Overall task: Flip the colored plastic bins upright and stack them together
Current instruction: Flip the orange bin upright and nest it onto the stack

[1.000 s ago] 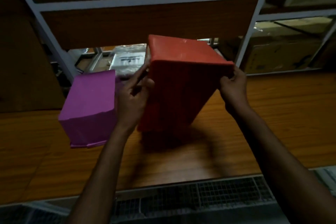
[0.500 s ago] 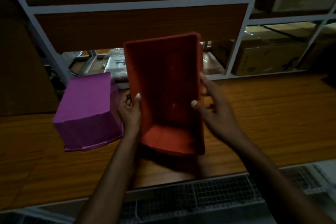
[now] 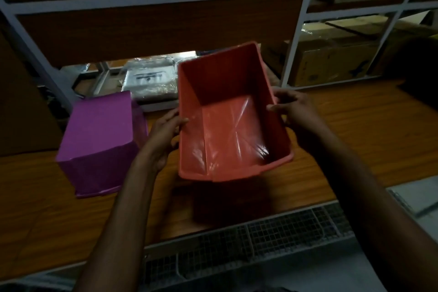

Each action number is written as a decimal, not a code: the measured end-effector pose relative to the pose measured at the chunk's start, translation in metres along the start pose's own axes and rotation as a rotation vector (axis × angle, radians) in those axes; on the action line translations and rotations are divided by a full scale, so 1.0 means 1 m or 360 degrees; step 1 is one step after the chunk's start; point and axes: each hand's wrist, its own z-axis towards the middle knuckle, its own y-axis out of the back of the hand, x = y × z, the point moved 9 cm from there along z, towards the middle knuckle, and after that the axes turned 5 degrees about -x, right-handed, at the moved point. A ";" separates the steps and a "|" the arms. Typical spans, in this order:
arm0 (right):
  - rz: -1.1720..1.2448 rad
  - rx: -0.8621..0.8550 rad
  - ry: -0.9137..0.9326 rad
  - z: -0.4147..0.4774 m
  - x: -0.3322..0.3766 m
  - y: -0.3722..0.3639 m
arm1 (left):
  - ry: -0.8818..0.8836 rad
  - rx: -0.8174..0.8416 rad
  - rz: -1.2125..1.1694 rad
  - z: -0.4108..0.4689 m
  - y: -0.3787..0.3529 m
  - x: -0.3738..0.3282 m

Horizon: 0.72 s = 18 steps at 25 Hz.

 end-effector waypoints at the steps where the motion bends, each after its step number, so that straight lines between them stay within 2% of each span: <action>1: 0.0036 0.0030 -0.0165 0.005 -0.007 0.009 | 0.0079 0.0073 0.0054 -0.002 -0.006 -0.003; 4: 0.0110 0.0171 -0.0507 -0.003 -0.025 0.026 | 0.0210 0.0121 0.0005 -0.004 -0.026 -0.005; 7: 0.0173 0.0082 -0.0645 -0.017 -0.045 0.055 | 0.0217 0.0099 -0.0095 -0.007 -0.050 -0.002; 12: 0.0189 -0.0219 -0.0556 -0.051 -0.065 0.123 | 0.0045 0.0333 0.0060 -0.038 -0.111 0.003; 15: 0.0175 -0.0347 -0.0350 -0.087 -0.069 0.171 | -0.0090 0.0477 0.0185 -0.064 -0.154 0.009; 18: 0.0050 -0.0590 -0.0167 -0.125 -0.075 0.227 | -0.0185 0.0577 0.0259 -0.093 -0.204 0.023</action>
